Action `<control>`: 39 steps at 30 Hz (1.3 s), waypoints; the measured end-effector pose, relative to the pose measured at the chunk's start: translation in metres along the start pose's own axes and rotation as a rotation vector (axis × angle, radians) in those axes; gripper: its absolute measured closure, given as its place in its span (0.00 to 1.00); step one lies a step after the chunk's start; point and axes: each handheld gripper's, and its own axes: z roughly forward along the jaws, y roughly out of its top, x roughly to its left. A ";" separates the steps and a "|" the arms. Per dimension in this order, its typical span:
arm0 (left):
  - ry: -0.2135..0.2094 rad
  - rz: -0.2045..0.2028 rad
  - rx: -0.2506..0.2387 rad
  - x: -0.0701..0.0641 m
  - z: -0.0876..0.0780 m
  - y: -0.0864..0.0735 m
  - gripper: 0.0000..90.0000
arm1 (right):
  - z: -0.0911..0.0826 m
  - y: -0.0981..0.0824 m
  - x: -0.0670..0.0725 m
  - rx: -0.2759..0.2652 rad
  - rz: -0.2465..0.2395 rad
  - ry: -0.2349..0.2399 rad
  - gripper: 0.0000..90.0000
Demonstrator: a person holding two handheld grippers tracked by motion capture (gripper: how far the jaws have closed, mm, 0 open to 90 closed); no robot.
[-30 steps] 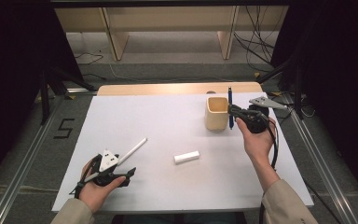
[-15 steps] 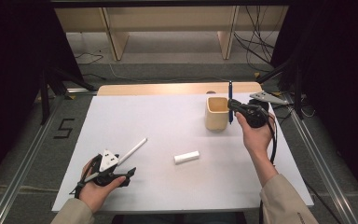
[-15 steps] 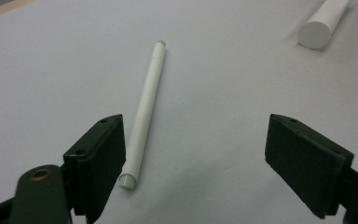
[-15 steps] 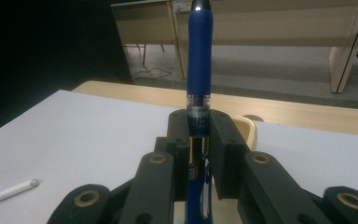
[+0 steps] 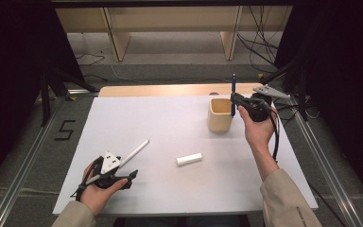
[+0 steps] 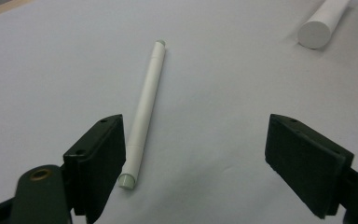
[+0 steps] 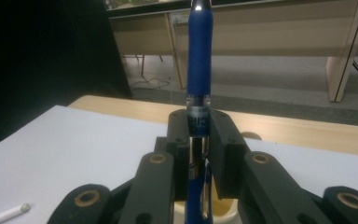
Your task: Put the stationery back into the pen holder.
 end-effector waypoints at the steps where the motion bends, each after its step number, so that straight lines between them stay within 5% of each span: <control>1: 0.000 -0.002 -0.001 0.000 0.000 0.000 0.22 | 0.001 0.002 0.000 -0.002 0.003 -0.001 0.89; 12: -0.001 0.000 -0.001 0.000 0.000 0.000 0.22 | 0.013 0.015 -0.002 -0.016 -0.001 -0.016 0.89; 39: -0.001 0.003 0.001 0.000 0.000 0.000 0.22 | 0.035 0.008 -0.009 -0.013 -0.017 -0.042 0.88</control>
